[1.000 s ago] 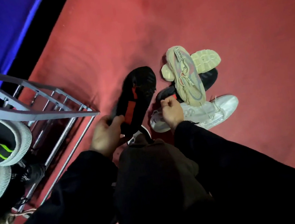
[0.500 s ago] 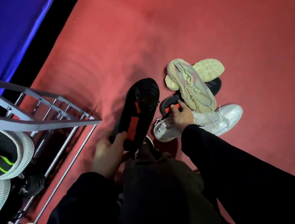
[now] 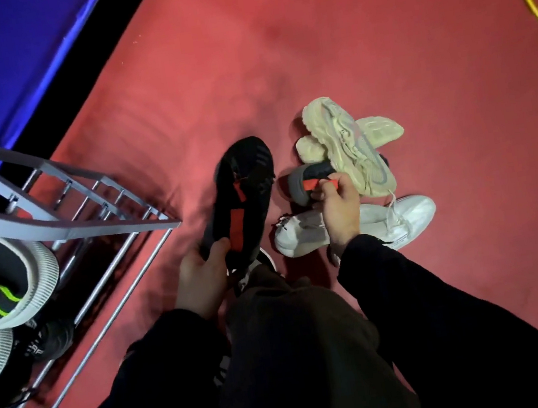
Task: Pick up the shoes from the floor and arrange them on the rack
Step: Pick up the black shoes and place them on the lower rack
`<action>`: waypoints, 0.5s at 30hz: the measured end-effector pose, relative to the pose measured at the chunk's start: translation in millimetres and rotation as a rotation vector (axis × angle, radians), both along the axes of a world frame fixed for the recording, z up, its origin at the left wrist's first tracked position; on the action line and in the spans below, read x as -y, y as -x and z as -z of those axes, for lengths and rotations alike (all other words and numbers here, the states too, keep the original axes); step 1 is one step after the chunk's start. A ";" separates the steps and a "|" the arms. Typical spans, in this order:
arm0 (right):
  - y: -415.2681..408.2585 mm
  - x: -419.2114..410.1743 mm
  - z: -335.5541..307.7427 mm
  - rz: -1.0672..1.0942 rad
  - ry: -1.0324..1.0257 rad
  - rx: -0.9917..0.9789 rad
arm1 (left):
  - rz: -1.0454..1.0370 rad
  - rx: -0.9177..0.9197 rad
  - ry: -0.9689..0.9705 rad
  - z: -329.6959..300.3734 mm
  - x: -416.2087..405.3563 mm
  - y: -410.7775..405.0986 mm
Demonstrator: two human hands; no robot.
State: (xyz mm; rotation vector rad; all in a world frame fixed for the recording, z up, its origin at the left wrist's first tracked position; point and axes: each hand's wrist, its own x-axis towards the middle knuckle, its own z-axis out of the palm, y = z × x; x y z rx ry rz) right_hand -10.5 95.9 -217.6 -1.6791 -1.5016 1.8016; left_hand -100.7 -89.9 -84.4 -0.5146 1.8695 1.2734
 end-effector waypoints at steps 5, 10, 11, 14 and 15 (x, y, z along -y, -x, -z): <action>-10.3 -10.5 -70.2 0.136 -0.025 -0.174 | -0.091 -0.012 -0.052 -11.6 -10.5 -5.2; -13.5 -1.6 -146.4 -0.083 -0.066 -0.352 | -0.074 -0.038 -0.084 -38.6 -15.9 -6.2; -13.0 -1.7 -162.7 -0.138 -0.085 -0.380 | -0.075 -0.043 -0.100 -45.7 -17.4 -5.3; -7.4 -1.9 -209.6 -0.293 -0.153 -0.467 | -0.049 -0.071 -0.153 -72.6 -23.1 -4.3; -4.3 -1.4 -224.4 -0.334 -0.162 -0.481 | -0.044 -0.093 -0.173 -82.4 -24.1 -3.5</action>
